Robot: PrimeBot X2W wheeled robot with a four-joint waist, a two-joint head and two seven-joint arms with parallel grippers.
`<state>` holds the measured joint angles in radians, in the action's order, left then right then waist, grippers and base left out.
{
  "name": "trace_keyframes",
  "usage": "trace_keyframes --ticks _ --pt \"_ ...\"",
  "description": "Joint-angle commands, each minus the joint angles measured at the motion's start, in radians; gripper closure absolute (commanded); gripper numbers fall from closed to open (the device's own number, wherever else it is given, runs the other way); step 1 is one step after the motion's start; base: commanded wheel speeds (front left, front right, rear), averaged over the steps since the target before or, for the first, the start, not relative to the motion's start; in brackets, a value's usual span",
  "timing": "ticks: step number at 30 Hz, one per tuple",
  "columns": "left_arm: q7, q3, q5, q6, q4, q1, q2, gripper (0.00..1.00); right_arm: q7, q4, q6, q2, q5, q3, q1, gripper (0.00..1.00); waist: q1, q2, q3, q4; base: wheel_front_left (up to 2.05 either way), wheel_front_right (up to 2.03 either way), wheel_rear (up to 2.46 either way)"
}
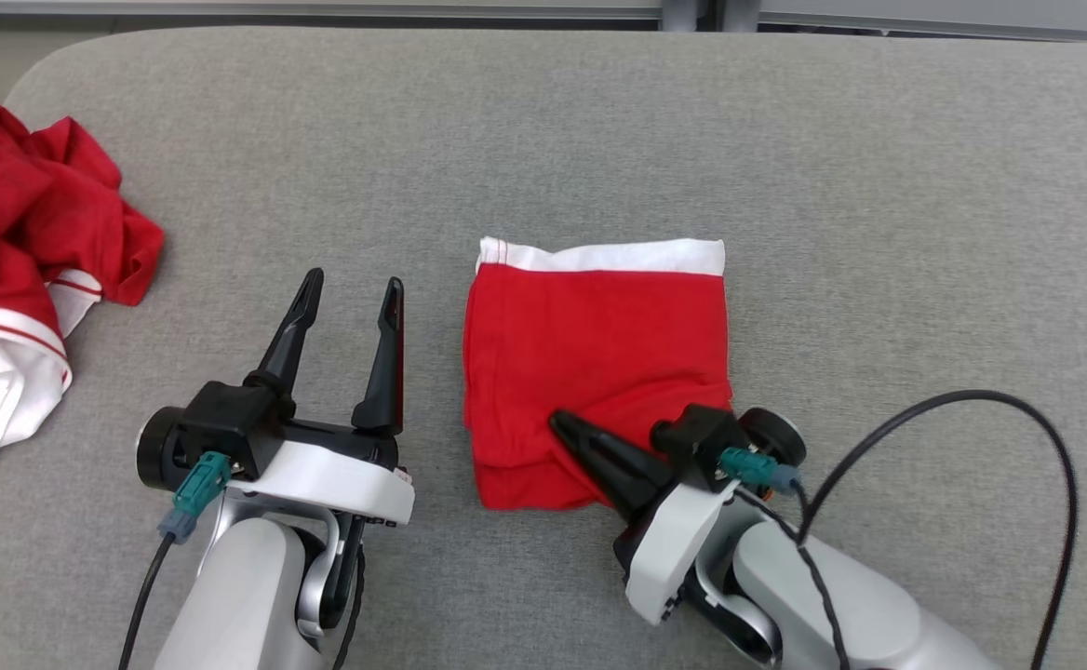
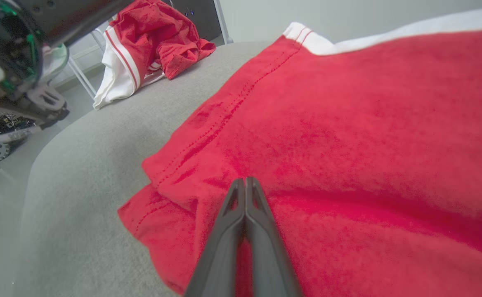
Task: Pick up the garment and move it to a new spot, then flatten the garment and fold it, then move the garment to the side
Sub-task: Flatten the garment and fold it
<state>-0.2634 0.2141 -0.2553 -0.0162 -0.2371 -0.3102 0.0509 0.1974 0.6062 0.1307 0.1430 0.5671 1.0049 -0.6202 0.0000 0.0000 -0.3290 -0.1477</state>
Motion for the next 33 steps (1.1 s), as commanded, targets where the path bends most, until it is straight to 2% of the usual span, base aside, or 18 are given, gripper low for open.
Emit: trace_keyframes --ticks 1,2,3,4,5,8,11,15,19,25,33 --pt "-0.001 -0.006 0.006 0.002 0.0 0.01 0.004 0.0 0.017 -0.005 0.0 0.003 0.005 -0.016 -0.001 1.0 0.0 0.0 0.006 0.011 0.0 0.0 0.0" --pt "-0.001 -0.008 0.008 0.001 -0.001 0.012 0.005 0.0 0.028 -0.016 0.0 0.0 0.013 -0.036 0.007 0.89 0.0 0.0 0.01 0.017 0.0 0.0 0.0" --pt "-0.001 -0.009 0.009 0.0 -0.002 0.013 0.007 0.0 0.037 -0.027 0.0 0.001 0.018 -0.058 0.012 0.59 0.0 0.0 0.013 0.022 0.0 0.0 0.0" --pt "-0.002 -0.012 0.011 0.001 -0.003 0.013 0.009 0.0 0.044 -0.04 0.0 0.001 0.026 -0.084 0.022 0.08 0.0 0.0 0.018 0.028 0.0 0.0 0.0" --pt "-0.001 -0.014 0.013 0.001 -0.003 0.013 0.012 0.0 0.052 -0.055 0.0 0.003 0.033 -0.118 0.031 0.0 0.0 0.0 0.021 0.035 0.0 0.0 0.0" --pt "-0.001 -0.021 0.017 0.004 0.001 0.02 0.017 0.0 0.062 -0.094 0.0 0.015 0.041 -0.247 0.066 0.0 0.0 0.0 0.035 0.056 0.0 0.0 0.0" --pt "-0.001 -0.028 0.019 0.007 0.009 0.03 0.024 0.0 0.068 -0.124 0.0 0.03 0.0 -0.403 0.105 0.0 0.0 0.0 0.046 0.077 0.0 0.0 0.0" --pt "-0.001 -0.038 0.022 0.011 0.018 0.042 0.037 0.0 0.069 -0.184 0.0 0.041 -0.082 -0.609 0.178 0.0 0.0 0.0 0.06 0.102 0.0 0.0 0.0" --pt "-0.001 -0.047 0.025 0.023 0.028 0.068 0.045 0.0 0.069 -0.239 0.0 0.05 -0.162 -0.758 0.255 0.0 0.0 0.0 0.084 0.12 0.0 0.0 0.0" --pt "-0.002 -0.058 0.029 0.038 0.041 0.114 0.057 0.0 0.018 -0.333 0.0 0.047 -0.248 -0.893 0.367 0.0 0.0 0.0 0.122 0.137 0.0 0.0 0.0" --pt "0.004 -0.062 0.021 0.046 0.057 0.184 0.081 0.0 -0.07 -0.478 0.0 0.037 -0.311 -0.945 0.499 0.0 0.0 0.0 0.172 0.151 0.0 0.0 0.0"
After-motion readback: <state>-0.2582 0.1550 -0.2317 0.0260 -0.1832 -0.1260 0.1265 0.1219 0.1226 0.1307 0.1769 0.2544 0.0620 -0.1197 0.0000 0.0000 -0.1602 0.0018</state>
